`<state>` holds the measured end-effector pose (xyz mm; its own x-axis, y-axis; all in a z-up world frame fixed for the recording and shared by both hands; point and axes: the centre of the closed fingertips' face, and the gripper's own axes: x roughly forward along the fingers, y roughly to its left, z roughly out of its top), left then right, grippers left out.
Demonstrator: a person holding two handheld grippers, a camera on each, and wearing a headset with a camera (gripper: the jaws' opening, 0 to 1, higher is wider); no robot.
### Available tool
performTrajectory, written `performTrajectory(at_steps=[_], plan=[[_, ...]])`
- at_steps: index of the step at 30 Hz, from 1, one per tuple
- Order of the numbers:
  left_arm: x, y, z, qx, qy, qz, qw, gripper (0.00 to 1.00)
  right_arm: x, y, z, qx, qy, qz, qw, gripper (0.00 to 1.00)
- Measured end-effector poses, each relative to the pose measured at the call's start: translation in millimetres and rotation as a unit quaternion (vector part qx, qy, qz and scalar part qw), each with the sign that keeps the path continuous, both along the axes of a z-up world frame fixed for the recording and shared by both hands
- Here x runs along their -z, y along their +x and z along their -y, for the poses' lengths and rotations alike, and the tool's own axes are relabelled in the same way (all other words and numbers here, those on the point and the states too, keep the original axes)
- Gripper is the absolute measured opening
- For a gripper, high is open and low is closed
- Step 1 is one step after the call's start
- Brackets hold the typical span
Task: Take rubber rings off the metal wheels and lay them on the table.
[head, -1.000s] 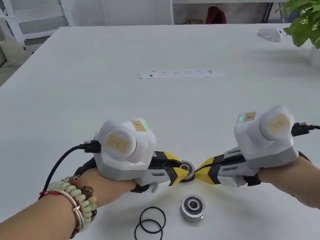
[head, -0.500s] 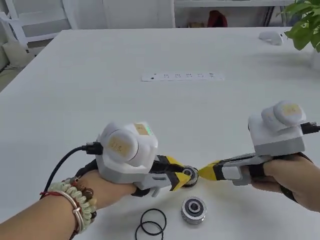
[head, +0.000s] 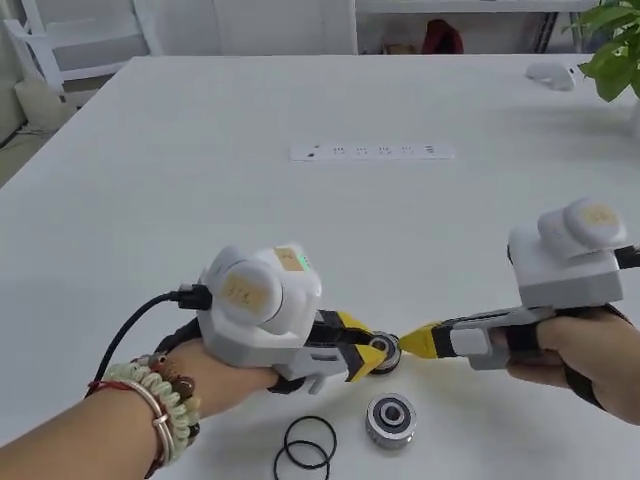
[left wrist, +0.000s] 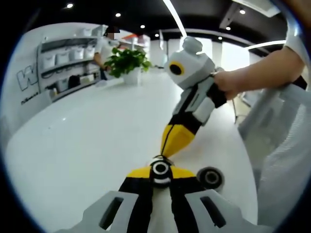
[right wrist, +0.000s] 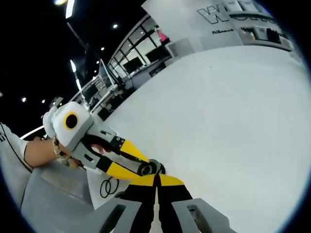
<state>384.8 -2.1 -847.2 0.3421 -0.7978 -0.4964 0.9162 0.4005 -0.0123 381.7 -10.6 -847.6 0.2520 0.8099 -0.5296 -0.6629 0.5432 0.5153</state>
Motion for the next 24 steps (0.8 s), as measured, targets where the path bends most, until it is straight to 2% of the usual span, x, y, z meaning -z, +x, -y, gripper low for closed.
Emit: performTrajectory(at_steps=[10,24], plan=[[0.8,0.6,0.4,0.003,0.002,0.01,0.9999,0.13,-1.7,-0.3,-1.8,-0.002,0.0,0.0,1.0,0.0],[1.0,0.8,0.7,0.0,0.001,0.014,0.9999,0.13,-2.2,-0.3,-4.6,-0.006,0.002,-0.001,1.0,0.0]])
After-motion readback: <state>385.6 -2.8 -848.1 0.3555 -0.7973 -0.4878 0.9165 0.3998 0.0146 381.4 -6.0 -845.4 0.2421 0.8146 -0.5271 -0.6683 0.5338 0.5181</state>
